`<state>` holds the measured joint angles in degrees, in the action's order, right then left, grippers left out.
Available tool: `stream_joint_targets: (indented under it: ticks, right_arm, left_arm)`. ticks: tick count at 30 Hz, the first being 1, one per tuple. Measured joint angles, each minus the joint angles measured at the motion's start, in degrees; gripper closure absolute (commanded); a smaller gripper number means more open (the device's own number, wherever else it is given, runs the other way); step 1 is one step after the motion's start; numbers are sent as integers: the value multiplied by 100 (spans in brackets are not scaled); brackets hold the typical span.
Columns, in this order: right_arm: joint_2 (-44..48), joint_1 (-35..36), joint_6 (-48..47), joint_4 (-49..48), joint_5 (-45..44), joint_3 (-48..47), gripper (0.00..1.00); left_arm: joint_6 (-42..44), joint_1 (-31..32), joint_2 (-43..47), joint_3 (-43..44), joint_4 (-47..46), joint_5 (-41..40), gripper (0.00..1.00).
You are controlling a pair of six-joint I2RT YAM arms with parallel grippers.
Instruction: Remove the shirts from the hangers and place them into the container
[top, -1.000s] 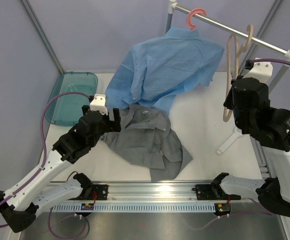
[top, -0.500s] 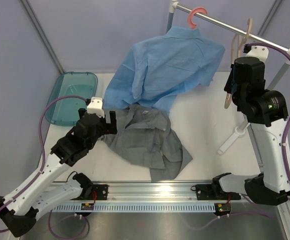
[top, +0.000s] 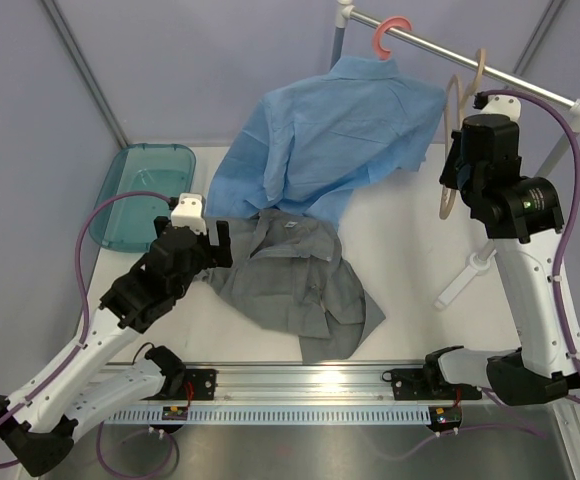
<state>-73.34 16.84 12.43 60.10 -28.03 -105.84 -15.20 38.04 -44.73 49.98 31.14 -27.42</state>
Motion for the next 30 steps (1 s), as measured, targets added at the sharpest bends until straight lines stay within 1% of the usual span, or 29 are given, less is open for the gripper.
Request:
stream_joint_targets:
  ticks: [8,10,11,12,15,16,18,19,20,22,26,30]
  right_arm:
    - [57,-4,39,-90,101,131,100]
    - [68,-4,57,-98,94,149,94]
    - [74,-4,66,-105,96,157,88]
    - [92,-4,83,-131,103,186,69]
    - [197,-9,146,-160,192,337,41]
    - [240,-9,162,-155,229,393,27]
    - [339,-9,162,-177,297,472,16]
    - [400,-9,153,-190,358,509,7]
    - [466,-9,153,-199,393,542,4]
    - [634,-9,118,-203,522,595,0]
    - [1086,-9,63,-328,822,782,1]
    - [1808,-9,2,-544,1150,1255,1]
  left_arm:
    - [2,-35,83,-70,7,2,1]
    - [4,-50,129,-74,7,2,1]
    - [4,-63,151,-74,7,7,1]
    - [4,-70,168,-74,4,15,1]
    - [7,-103,208,-74,4,50,1]
    - [7,-109,212,-74,4,63,1]
    - [17,-109,214,-74,4,120,1]
    - [22,-109,212,-74,4,170,1]
    - [22,-109,199,-74,4,232,1]
    - [20,-109,133,-74,4,374,1]
    - [-85,-111,-184,-74,2,780,1]
    - [-385,-79,-713,-74,2,1196,1]
